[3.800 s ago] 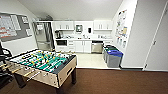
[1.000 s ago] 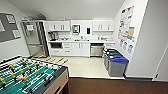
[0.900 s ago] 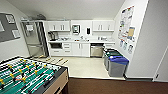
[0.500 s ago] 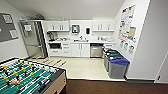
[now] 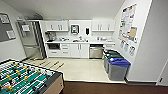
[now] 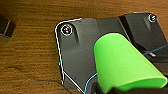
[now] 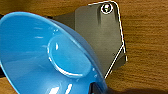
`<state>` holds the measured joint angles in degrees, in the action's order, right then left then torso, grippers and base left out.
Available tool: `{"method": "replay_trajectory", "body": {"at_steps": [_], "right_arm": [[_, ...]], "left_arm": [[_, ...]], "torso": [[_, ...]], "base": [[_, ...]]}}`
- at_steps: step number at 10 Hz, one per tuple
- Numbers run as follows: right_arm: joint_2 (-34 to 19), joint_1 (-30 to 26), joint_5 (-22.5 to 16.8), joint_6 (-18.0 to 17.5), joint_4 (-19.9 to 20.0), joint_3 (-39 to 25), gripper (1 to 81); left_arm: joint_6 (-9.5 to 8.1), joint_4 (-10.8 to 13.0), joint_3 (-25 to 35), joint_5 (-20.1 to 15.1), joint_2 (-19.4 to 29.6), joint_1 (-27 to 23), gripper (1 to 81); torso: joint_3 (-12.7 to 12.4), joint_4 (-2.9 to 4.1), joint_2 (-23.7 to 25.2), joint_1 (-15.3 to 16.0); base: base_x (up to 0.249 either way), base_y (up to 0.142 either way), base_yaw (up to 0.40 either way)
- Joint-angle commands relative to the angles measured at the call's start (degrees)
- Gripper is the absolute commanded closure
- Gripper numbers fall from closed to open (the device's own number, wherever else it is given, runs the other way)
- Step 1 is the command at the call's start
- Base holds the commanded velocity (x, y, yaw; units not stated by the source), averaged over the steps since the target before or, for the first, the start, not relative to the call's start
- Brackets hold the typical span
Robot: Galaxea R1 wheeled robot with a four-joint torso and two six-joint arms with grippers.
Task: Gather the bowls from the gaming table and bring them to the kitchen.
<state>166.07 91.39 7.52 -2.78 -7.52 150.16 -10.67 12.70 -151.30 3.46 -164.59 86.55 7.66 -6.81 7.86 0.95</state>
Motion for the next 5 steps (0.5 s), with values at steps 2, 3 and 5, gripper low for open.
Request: {"method": "replay_trajectory", "body": {"at_steps": [2, 3, 5], "right_arm": [[-0.72, -2.39, -2.51, 0.23, -0.39, 0.2, 81.1], [-0.72, -2.31, -2.51, 0.15, -0.39, 0.21, 81.1], [-0.72, -2.31, -2.51, 0.14, -0.39, 0.21, 81.1]], "left_arm": [[0.21, 0.66, -0.23, -2.58, 0.92, -2.92, 81.1], [0.21, 0.66, -0.23, -2.58, 0.92, -2.92, 81.1], [0.21, 0.66, -0.23, -2.58, 0.92, -2.92, 81.1]], "torso": [[0.0, 0.0, 0.0, 0.02], [0.0, 0.0, 0.0, 0.02], [0.0, 0.0, 0.0, 0.02]], "base": [[0.153, -0.064, 0.0], [0.153, 0.0, 0.0], [0.153, 0.0, 0.0]]}}
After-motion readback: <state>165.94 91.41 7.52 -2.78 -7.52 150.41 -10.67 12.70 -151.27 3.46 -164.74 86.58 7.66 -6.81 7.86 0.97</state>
